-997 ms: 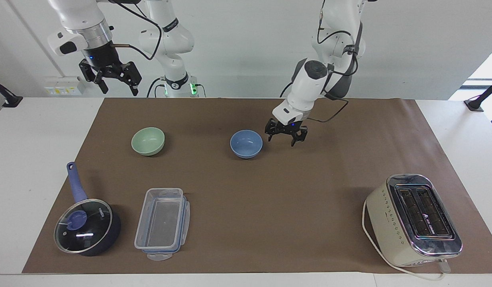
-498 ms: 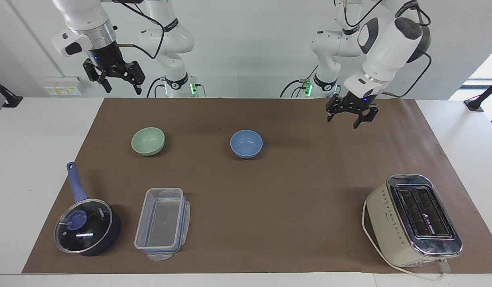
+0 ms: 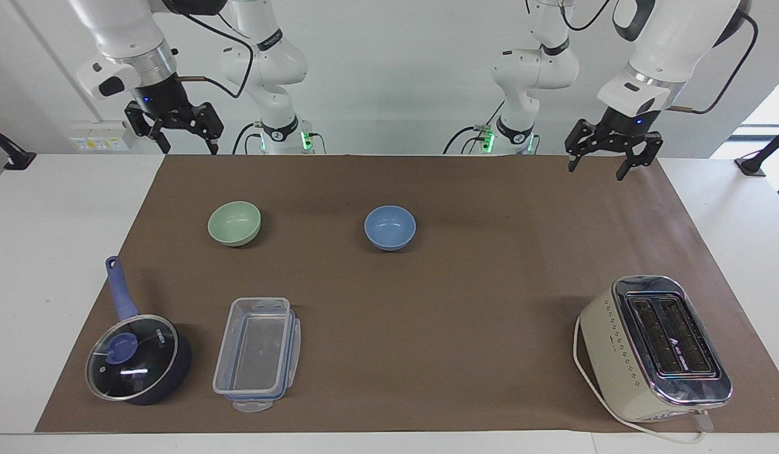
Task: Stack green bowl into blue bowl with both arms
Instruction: 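Release the blue bowl and withdraw the left gripper to rest, then move the right gripper to the green bowl rim and grasp it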
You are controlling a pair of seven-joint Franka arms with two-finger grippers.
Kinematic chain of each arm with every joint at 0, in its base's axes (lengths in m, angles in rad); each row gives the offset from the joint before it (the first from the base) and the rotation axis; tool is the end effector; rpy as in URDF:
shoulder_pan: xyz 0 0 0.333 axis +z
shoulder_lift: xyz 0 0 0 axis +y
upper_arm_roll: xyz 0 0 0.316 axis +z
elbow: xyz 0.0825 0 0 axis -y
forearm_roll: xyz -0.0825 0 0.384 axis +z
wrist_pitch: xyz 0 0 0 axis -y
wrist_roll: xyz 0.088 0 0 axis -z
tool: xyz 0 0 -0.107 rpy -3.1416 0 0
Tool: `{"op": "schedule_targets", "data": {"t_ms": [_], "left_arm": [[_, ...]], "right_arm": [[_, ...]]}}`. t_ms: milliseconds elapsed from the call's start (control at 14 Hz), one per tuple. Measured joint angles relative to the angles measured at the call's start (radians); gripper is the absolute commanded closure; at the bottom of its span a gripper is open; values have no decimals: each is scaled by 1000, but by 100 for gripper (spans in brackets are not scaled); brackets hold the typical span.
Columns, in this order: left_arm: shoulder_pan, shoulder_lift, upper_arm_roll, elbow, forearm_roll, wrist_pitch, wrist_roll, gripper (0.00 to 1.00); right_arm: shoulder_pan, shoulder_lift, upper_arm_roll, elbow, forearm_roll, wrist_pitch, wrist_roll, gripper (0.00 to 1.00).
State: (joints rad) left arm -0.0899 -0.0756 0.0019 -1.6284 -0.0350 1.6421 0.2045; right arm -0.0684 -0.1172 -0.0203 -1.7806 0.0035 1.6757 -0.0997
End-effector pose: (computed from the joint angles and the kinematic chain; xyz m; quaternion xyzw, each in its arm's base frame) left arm 0.5357 -0.0507 0.6451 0.9883 -0.1451 0.0456 0.0149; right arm 0.5222 -0.0467 0.5972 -1.0000 -0.0054 -0.0064 0.0023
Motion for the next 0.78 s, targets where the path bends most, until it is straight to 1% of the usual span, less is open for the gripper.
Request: {"op": "schedule_targets", "data": {"t_ms": [214,356,570,783], "left_arm": [[3,64,-3,85,-10,-68,2,0],[3,86,-6,115,-14,-90,2,0],[3,85,-7,118,-14,-122,-1,0],[3,79,-7,112,-14,-139,-2,0]], "right_arm": [[-2,12,0,-106,0,98,-25,0],[-3,20,0,-196,0,186,-41,0],[-38,49,0,-347,0,353,-113,0],[-82,55,-2,-413,0,415,-166,0]]}}
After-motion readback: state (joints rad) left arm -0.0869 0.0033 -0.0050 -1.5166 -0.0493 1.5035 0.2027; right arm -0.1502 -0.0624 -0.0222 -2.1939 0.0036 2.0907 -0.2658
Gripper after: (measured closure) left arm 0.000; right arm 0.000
